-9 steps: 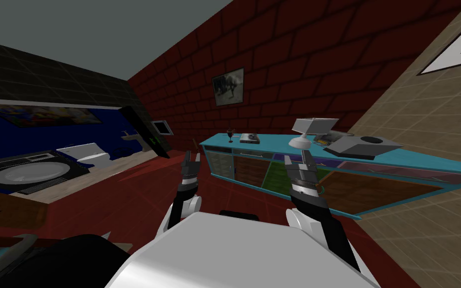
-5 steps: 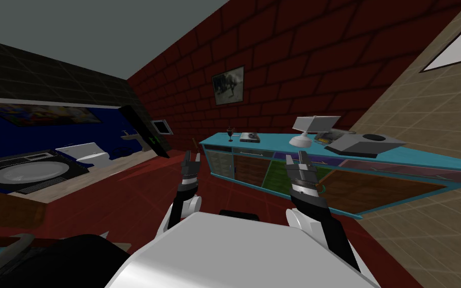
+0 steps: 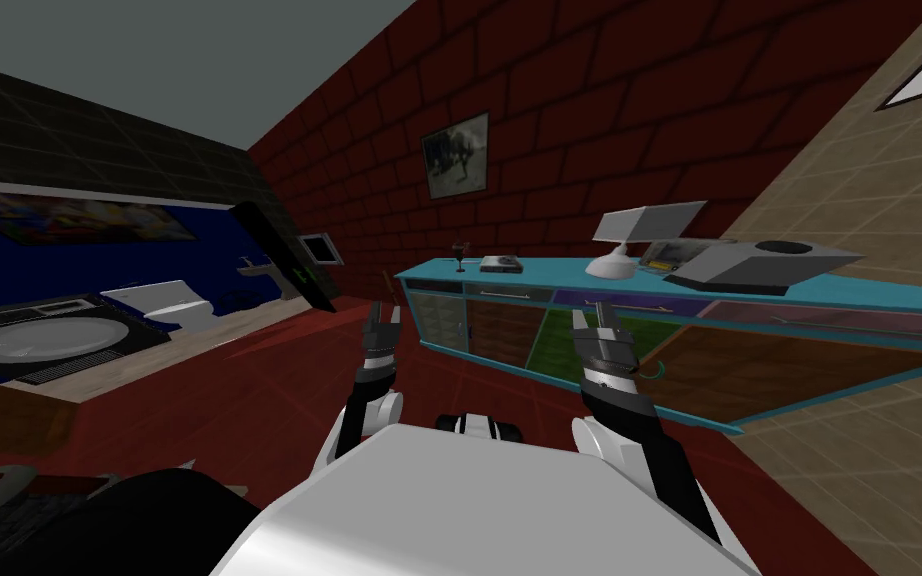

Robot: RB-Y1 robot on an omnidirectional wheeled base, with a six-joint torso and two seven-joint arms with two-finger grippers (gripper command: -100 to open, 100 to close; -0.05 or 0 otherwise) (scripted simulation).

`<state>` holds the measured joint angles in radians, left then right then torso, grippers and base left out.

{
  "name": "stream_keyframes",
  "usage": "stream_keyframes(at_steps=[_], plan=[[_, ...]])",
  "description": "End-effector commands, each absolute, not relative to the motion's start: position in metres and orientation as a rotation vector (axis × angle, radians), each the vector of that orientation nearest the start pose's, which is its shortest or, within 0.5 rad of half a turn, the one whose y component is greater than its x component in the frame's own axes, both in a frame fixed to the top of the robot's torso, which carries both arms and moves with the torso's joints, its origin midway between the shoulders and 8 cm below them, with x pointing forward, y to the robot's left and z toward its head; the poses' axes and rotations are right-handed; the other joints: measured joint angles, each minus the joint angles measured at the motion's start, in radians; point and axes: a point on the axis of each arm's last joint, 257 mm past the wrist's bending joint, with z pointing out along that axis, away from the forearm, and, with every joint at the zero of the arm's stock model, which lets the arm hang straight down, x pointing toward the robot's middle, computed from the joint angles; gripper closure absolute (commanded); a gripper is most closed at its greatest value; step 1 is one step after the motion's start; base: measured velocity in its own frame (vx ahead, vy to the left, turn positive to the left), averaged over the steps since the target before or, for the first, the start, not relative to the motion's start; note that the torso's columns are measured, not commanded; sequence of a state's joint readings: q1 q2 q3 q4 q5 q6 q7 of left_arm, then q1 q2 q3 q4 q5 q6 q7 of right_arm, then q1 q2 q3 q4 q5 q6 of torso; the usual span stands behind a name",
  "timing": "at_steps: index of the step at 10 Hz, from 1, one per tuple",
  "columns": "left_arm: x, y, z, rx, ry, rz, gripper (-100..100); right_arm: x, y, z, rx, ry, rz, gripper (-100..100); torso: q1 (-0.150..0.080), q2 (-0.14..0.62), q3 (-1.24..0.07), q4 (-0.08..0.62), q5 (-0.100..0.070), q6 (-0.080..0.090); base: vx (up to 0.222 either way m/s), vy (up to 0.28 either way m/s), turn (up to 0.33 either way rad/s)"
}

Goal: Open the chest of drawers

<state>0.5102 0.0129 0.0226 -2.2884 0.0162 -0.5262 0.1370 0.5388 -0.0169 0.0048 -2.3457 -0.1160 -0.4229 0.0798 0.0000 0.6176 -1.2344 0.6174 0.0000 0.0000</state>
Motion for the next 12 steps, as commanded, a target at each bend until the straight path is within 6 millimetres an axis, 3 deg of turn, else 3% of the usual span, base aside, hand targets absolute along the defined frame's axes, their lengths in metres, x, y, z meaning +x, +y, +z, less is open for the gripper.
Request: stream_keyframes(at_steps=[1,3,5,10,11,12], plan=[[0.335,0.287,0.03,-0.684,0.557,-1.421,0,0.344,-0.292,0.019,0.747,0.619,1.331,-100,0.0,0.074,-0.148,0.074,0.0,0.0,0.02,-0.01,0.136],[0.336,0.287,0.03,-0.685,0.557,-1.421,0,0.35,-0.293,0.006,0.788,0.622,1.392,-100,-0.001,0.116,-0.237,0.116,0.0,0.0,0.03,-0.038,0.18],[0.336,0.287,0.03,-0.685,0.557,-1.42,0,0.358,-0.297,-0.012,0.847,0.622,1.457,-100,0.0,0.119,-0.242,0.12,0.0,0.0,0.04,-0.041,0.201],[0.336,0.287,0.03,-0.685,0.557,-1.421,0,0.368,-0.303,-0.036,0.947,0.596,1.566,-100,0.001,0.121,-0.241,0.121,0.0,0.0,0.026,-0.025,0.119],[0.336,0.287,0.03,-0.685,0.557,-1.42,0,0.373,-0.307,-0.051,0.996,0.585,1.601,-100,0.0,0.12,-0.242,0.121,0.0,0.0,0.029,-0.022,0.161],[0.336,0.287,0.03,-0.685,0.557,-1.421,0,0.373,-0.307,-0.051,1.003,0.578,1.616,-100,0.0,0.12,-0.242,0.121,0.0,0.0,0.026,-0.023,0.123]])
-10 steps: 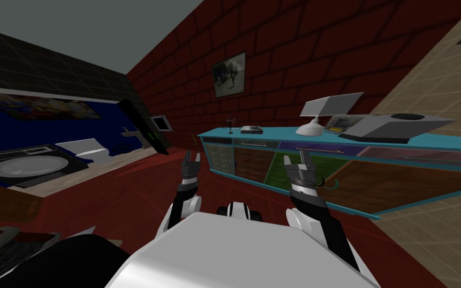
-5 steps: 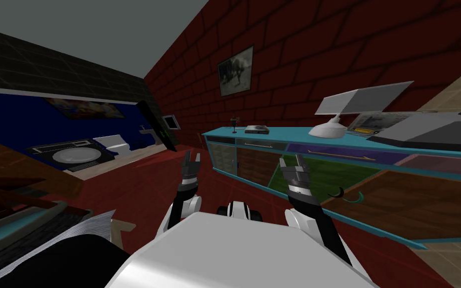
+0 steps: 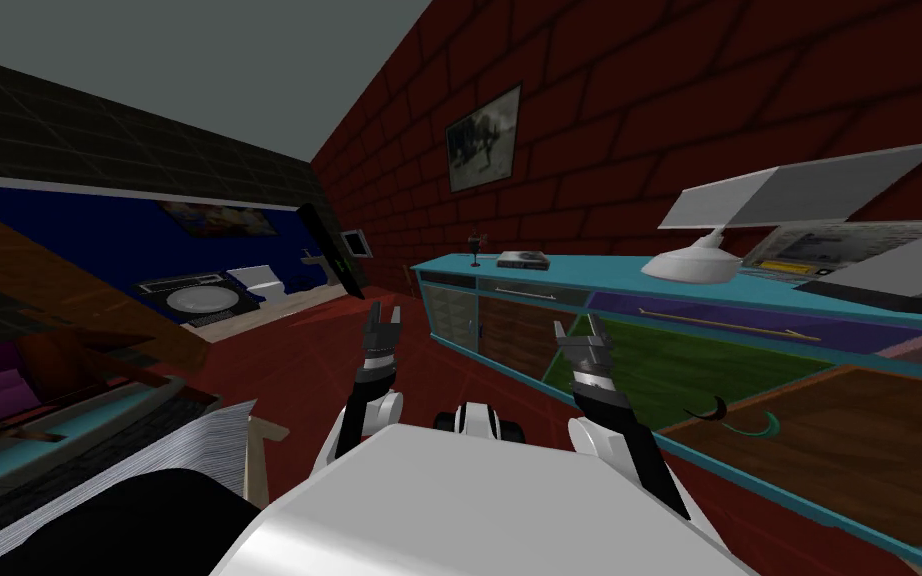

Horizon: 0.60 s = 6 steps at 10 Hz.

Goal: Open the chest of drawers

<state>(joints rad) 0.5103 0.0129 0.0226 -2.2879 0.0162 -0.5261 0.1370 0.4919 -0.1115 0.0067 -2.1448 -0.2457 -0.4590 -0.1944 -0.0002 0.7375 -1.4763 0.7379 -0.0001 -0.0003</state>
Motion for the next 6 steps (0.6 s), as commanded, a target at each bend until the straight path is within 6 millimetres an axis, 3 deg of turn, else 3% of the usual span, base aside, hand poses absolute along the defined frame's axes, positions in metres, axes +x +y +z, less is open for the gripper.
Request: stream_keyframes(at_steps=[1,2,3,6], plan=[[0.336,0.287,0.03,-0.685,0.557,-1.42,0,0.378,-0.312,-0.066,1.055,0.564,1.646,-100,0.0,0.0,0.0,0.0,0.0,0.001,0.032,-0.021,0.194],[0.336,0.287,0.03,-0.685,0.557,-1.421,0,0.378,-0.312,-0.066,1.065,0.554,1.667,-100,0.0,0.0,0.0,0.0,0.0,0.0,0.029,-0.025,0.098],[0.336,0.287,0.03,-0.685,0.557,-1.42,0,0.383,-0.317,-0.081,1.116,0.535,1.693,-100,0.0,0.001,0.0,0.0,0.0,0.001,0.033,-0.031,0.196],[0.336,0.287,0.03,-0.685,0.557,-1.421,0,0.387,-0.323,-0.099,1.2,0.483,1.765,-100,0.001,0.0,0.0,0.0,0.0,0.0,0.03,-0.02,0.154]])
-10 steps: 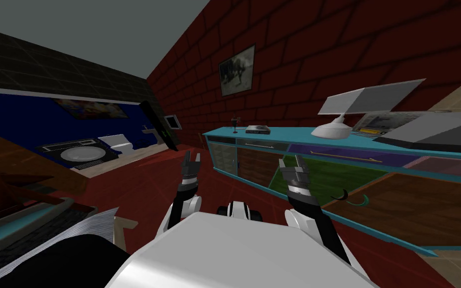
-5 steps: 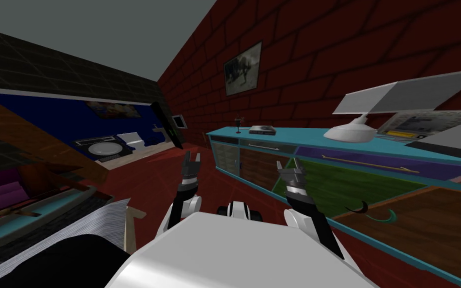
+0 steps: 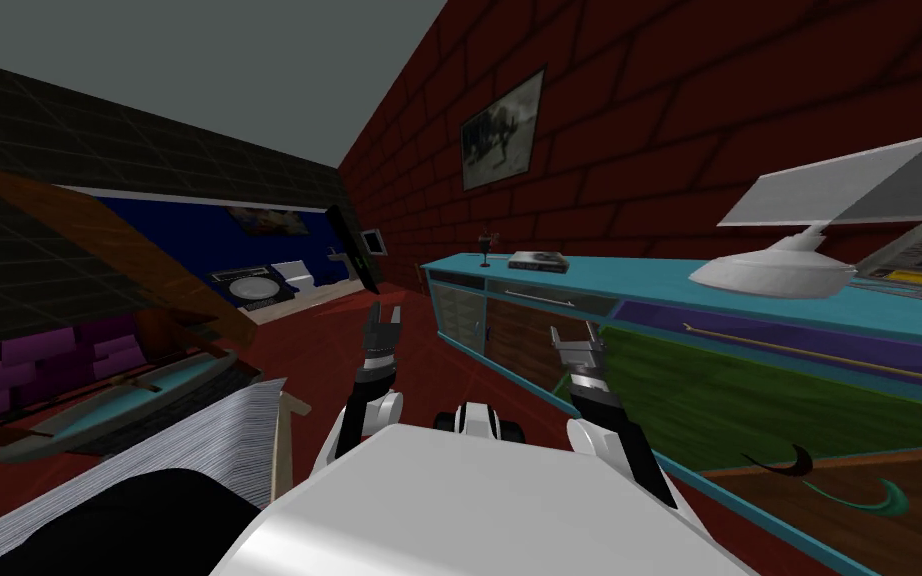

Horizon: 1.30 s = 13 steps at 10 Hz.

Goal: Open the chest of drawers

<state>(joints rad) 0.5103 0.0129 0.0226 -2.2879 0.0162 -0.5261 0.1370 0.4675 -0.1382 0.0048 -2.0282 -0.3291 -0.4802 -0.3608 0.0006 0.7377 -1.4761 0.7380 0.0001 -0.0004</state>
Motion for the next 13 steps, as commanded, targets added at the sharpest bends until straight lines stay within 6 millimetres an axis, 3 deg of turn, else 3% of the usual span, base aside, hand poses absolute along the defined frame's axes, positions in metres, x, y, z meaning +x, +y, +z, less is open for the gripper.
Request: stream_keyframes(at_steps=[1,3,6,8,11,13], plan=[[0.336,0.287,0.03,-0.685,0.557,-1.42,0,0.391,-0.329,-0.112,1.248,0.451,1.791,-100,0.0,0.0,0.0,0.0,0.0,0.001,0.036,-0.019,0.211],[0.336,0.287,0.03,-0.685,0.557,-1.42,0,0.391,-0.33,-0.117,1.275,0.432,1.819,-100,-0.001,0.0,0.0,0.0,0.0,0.001,0.022,-0.015,0.048],[0.336,0.287,0.03,-0.685,0.557,-1.42,0,0.397,-0.343,-0.151,1.404,0.332,1.885,-100,-0.001,0.0,0.0,0.0,0.0,0.001,0.026,-0.016,0.197],[0.336,0.287,0.03,-0.685,0.557,-1.42,0,0.397,-0.343,-0.153,1.423,0.309,1.912,-100,-0.001,0.0,0.0,0.0,0.0,0.001,0.027,-0.016,0.044],[0.336,0.287,0.03,-0.685,0.557,-1.42,0,0.399,-0.357,-0.184,1.537,0.18,1.968,-100,-0.001,0.0,0.0,0.0,0.0,0.001,0.031,-0.014,0.193],[0.336,0.287,0.03,-0.685,0.558,-1.42,0,0.399,-0.358,-0.19,1.569,0.146,1.995,-100,-0.001,0.0,0.0,0.0,0.0,0.001,0.024,-0.017,0.061]])
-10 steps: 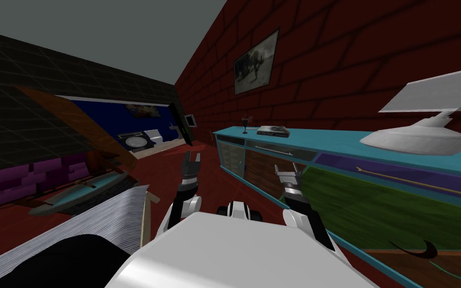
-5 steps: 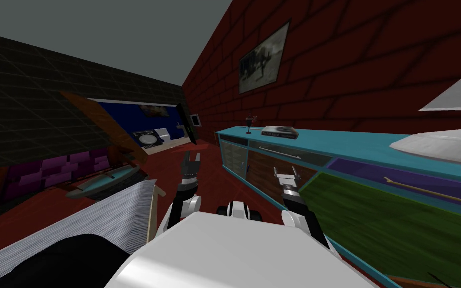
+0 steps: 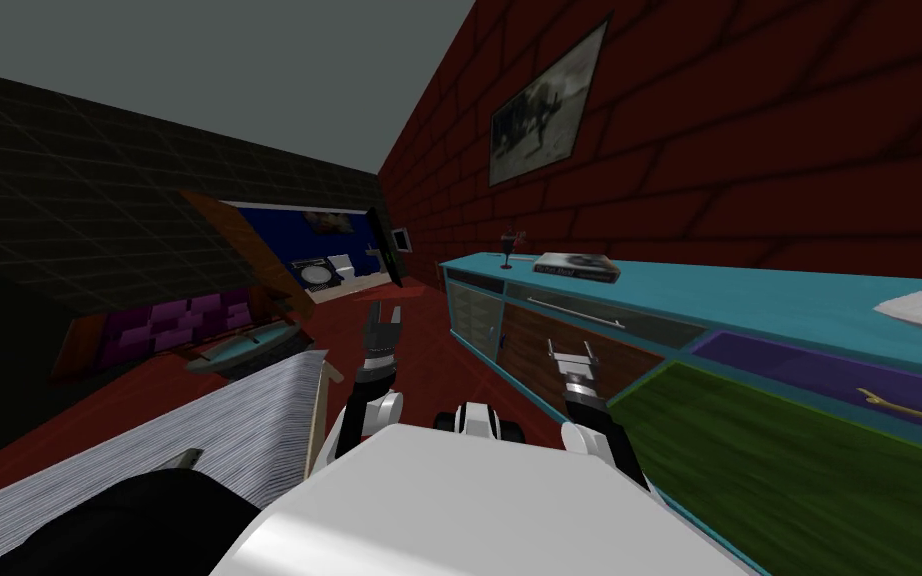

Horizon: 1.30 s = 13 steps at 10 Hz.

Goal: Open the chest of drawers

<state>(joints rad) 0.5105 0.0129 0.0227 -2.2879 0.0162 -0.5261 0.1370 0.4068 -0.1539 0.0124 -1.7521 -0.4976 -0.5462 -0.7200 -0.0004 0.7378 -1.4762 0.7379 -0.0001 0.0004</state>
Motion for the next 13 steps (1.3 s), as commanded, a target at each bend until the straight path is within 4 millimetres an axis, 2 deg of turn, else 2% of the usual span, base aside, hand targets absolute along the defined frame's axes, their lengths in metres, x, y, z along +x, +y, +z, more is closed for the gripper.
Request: stream_keyframes(at_steps=[1,3,4,6,7,9,10,12,13], plan=[[0.336,0.287,0.03,-0.685,0.557,-1.42,0,0.399,-0.365,-0.208,1.621,0.082,2.003,-100,0.001,0.001,0.001,0.0,0.0,0.0,0.026,-0.015,0.221],[0.336,0.287,0.03,-0.685,0.557,-1.42,0,0.399,-0.365,-0.209,1.638,0.05,2.031,-100,0.0,0.0,0.0,0.0,0.0,0.0,0.023,-0.013,0.068],[0.336,0.287,0.03,-0.685,0.557,-1.42,0,0.399,-0.372,-0.227,1.688,-0.024,2.039,-100,0.001,0.001,0.0,0.0,0.0,0.0,0.029,-0.008,0.249],[0.336,0.287,0.03,-0.685,0.557,-1.42,0,0.398,-0.372,-0.229,1.703,-0.056,2.063,-100,0.0,0.0,0.0,0.0,0.0,0.0,0.022,-0.012,0.064],[0.336,0.287,0.03,-0.685,0.558,-1.42,0,0.397,-0.378,-0.244,1.743,-0.136,2.073,-100,0.0,0.001,0.001,0.0,0.0,0.0,0.022,-0.01,0.203],[0.336,0.287,0.03,-0.685,0.558,-1.42,0,0.397,-0.379,-0.248,1.763,-0.17,2.09,-100,0.0,0.0,0.0,0.0,0.0,0.0,0.025,-0.013,0.076],[0.336,0.287,0.03,-0.685,0.558,-1.42,0,0.395,-0.386,-0.264,1.801,-0.257,2.095,-100,0.0,0.0,0.0,0.0,0.0,0.0,0.031,-0.017,0.266],[0.336,0.287,0.03,-0.685,0.558,-1.42,0,0.394,-0.386,-0.268,1.817,-0.292,2.111,-100,0.0,0.0,0.0,0.0,0.0,0.0,0.025,-0.01,0.043],[0.336,0.287,0.03,-0.685,0.558,-1.42,0,0.392,-0.392,-0.283,1.849,-0.382,2.111,-100,0.001,0.001,0.0,0.0,0.0,0.0,0.03,-0.011,0.219]])
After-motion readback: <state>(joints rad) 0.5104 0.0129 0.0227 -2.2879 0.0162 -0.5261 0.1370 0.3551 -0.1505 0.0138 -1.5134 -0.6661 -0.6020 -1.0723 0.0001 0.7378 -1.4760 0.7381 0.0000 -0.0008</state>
